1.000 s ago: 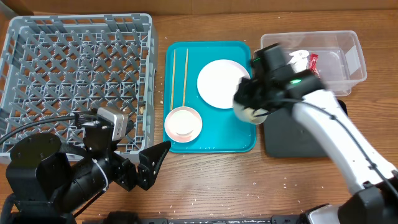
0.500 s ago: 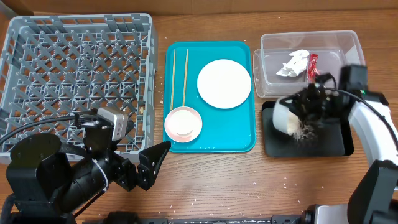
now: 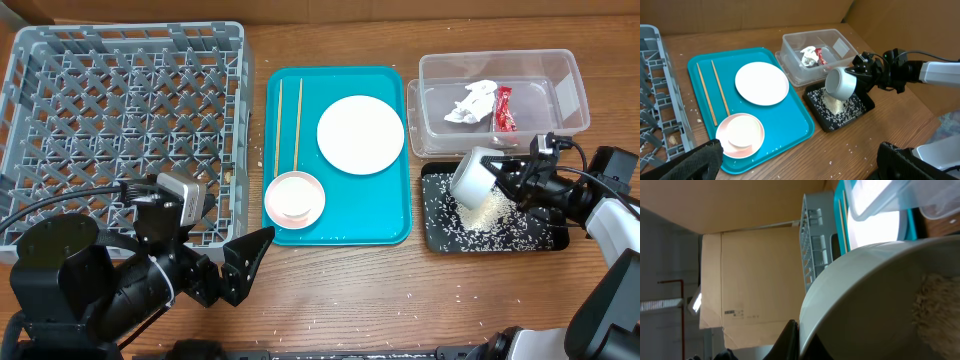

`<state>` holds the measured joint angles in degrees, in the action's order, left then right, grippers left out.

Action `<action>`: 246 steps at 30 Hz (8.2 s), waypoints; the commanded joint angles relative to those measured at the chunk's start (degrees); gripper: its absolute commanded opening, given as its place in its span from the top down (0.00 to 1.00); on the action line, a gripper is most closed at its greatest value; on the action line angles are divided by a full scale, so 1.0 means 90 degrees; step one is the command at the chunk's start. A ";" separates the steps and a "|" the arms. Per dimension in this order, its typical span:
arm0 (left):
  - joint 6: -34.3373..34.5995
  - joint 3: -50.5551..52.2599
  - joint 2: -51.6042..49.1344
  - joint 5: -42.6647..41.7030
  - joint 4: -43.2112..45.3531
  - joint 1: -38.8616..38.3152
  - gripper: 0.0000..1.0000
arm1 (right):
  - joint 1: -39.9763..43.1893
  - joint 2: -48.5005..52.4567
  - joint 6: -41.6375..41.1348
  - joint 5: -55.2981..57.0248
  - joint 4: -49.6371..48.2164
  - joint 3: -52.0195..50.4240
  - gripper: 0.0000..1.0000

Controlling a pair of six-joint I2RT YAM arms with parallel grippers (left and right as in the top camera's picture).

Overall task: Sort waste into correct bins and load items into the dishwasher
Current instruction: 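Tip the grey bowl over the black tray to pour out the rice, then set the emptied grey bowl back on the teal tray with the right gripper, then grasp the white cup on the teal tray with the right gripper and lift, then hand the white cup from the right gripper to the left gripper, then place the white cup in the dish rack with the left gripper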

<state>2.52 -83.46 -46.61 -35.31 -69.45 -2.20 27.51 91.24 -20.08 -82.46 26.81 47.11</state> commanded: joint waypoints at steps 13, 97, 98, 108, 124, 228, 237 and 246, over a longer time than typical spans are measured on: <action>-0.0141 -0.0061 0.0022 -0.0005 0.0005 0.0034 0.00 | -0.0041 -0.0083 -0.0117 0.0493 0.0406 -0.0007 0.96; 0.0362 -0.0068 0.0019 0.1821 -0.1054 0.0034 0.00 | -0.7837 0.1120 -0.0168 0.8225 0.1491 0.3213 0.45; 0.0362 -0.0068 0.0019 0.1809 -0.1127 0.0034 0.00 | -0.7834 0.1360 -0.0216 0.8257 0.1321 0.3213 0.46; 0.1027 -0.0063 0.0012 0.1834 -0.0818 0.0034 0.00 | -0.7834 0.1545 -0.0304 0.8650 0.1171 0.3215 0.93; 0.1205 -0.0061 -0.1489 -0.0814 -0.0209 0.0036 0.00 | -0.6496 -0.0969 0.0741 0.6759 0.2511 0.4359 0.96; 0.1739 0.1676 -0.3684 0.3585 0.0367 0.2676 0.36 | -0.3487 -0.2363 0.1290 0.3949 0.4090 0.4354 0.29; 0.1736 -0.0097 -0.3677 0.3473 -0.0882 0.2708 0.04 | -0.3602 -0.2361 0.1285 0.4437 0.4240 0.4352 0.29; 0.0748 -0.1231 -0.3424 0.2086 -0.1644 0.2577 0.19 | -0.3910 -0.2327 0.1282 0.4925 0.4420 0.4345 0.28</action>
<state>17.02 -92.58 -79.68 -6.85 -83.90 21.78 -6.42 70.02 -8.95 -40.80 66.67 85.84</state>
